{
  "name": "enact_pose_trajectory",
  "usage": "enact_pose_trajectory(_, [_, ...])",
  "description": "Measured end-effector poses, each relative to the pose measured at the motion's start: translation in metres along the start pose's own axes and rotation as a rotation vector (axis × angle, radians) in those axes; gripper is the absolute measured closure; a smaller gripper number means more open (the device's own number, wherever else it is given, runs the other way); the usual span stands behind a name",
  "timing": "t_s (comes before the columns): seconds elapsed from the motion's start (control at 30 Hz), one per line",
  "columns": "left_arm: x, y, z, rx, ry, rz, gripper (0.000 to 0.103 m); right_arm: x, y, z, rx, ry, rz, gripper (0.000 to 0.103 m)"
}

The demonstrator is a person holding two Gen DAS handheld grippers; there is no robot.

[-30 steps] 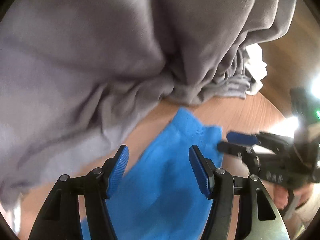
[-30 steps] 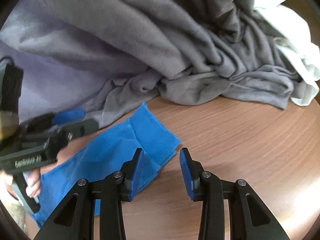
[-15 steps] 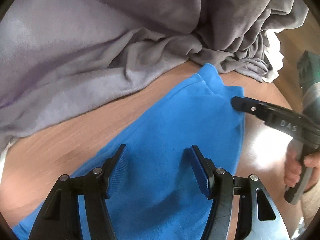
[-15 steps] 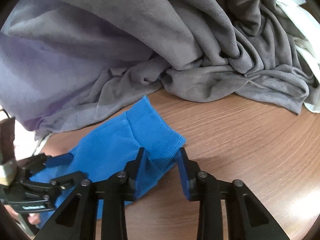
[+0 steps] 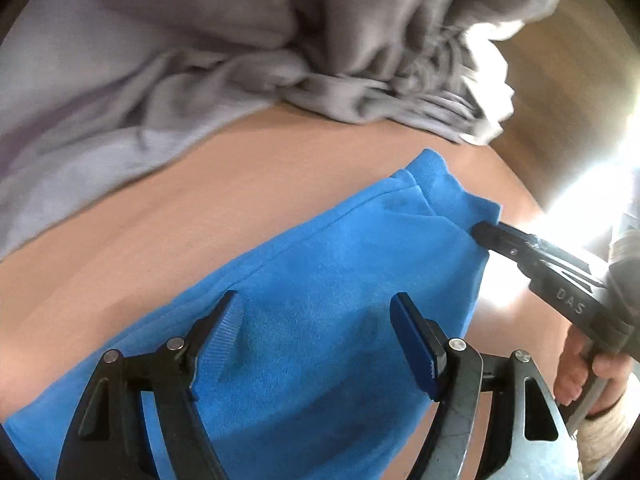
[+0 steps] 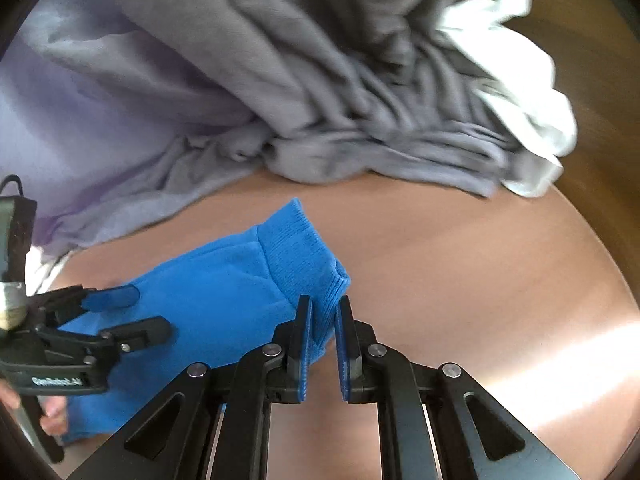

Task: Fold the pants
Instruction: 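Open both grippers to release the cuff onto the folded pants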

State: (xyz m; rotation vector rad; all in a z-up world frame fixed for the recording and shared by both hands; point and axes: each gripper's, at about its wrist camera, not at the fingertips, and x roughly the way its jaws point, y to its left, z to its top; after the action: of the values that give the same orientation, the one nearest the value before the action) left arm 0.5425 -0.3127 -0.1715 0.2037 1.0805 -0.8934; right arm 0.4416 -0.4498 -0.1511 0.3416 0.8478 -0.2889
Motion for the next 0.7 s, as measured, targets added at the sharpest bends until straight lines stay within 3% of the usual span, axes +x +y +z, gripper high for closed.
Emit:
enact_pose_trajectory(0.13, [0.005, -0.026, -0.002, 0.032, 0.01, -0.06, 0.028, -0.015, -0.026, -0.014, 0.064, 0.023, -0.046, 0.091])
enact_pose_trajectory(0.27, [-0.003, -0.04, -0.003, 0.076, 0.002, -0.033, 0.028, -0.025, -0.038, -0.022, 0.081, 0.03, -0.077, 0.09])
enact_pose_trajectory(0.33, [-0.023, -0.043, -0.008, 0.112, -0.042, -0.009, 0.028, -0.033, -0.037, -0.022, 0.077, 0.028, -0.11, 0.079])
enact_pose_trajectory(0.37, [-0.032, -0.044, -0.009, 0.134, -0.069, 0.009, 0.028, -0.039, -0.035, -0.022, 0.067, 0.02, -0.143, 0.062])
enact_pose_trajectory(0.4, [-0.049, -0.042, -0.012, 0.16, -0.107, 0.039, 0.028, -0.048, -0.03, -0.021, 0.047, -0.002, -0.182, 0.054])
enact_pose_trajectory(0.47, [-0.072, -0.032, -0.018, 0.173, -0.146, 0.088, 0.028, -0.061, -0.018, -0.02, 0.017, -0.034, -0.198, 0.054])
enact_pose_trajectory(0.53, [-0.101, -0.014, -0.025, 0.158, -0.182, 0.137, 0.028, -0.07, 0.0, -0.016, -0.024, -0.046, -0.176, 0.054])
enact_pose_trajectory(0.7, [-0.161, 0.035, -0.043, 0.094, -0.22, 0.252, 0.028, -0.081, 0.061, -0.007, -0.125, -0.068, -0.022, 0.054])
